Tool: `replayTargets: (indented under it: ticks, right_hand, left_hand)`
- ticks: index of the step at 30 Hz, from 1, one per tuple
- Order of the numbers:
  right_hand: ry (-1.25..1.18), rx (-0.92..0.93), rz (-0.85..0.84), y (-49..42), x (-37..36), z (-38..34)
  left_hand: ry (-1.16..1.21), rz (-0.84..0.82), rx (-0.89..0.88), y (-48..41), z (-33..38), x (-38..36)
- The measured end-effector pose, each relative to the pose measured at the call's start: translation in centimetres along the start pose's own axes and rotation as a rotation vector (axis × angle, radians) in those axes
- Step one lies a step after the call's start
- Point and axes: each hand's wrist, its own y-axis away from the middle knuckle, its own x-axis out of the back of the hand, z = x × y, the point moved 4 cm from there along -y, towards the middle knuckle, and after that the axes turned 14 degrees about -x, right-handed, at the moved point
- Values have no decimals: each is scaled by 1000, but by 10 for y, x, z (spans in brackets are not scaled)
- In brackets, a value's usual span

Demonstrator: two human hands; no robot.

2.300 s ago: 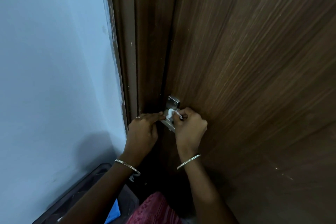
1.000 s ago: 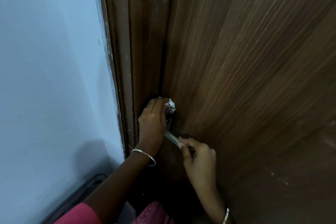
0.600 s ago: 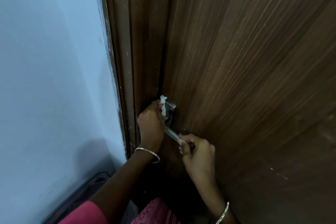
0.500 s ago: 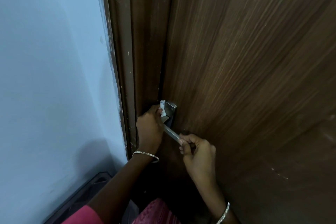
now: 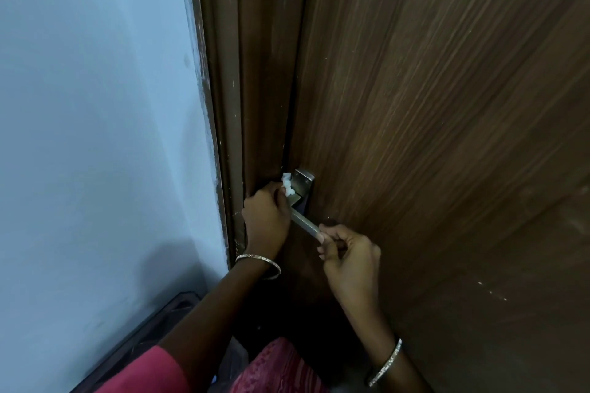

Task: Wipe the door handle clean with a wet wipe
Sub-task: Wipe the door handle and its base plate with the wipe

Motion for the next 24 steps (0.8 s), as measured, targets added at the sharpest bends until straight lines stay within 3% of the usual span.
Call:
replayTargets:
  ticks: [6,20,24]
  right_hand:
    - [-1,15,7,1,-1,1]
    - [-38,4,-7,2,1,3]
    - [-3,19,-18,2,0,2]
  left_hand:
    - [231,99,106,10,-3,0]
    - [144,161,202,44,-8,30]
    - [106,171,106,36,-3,24]
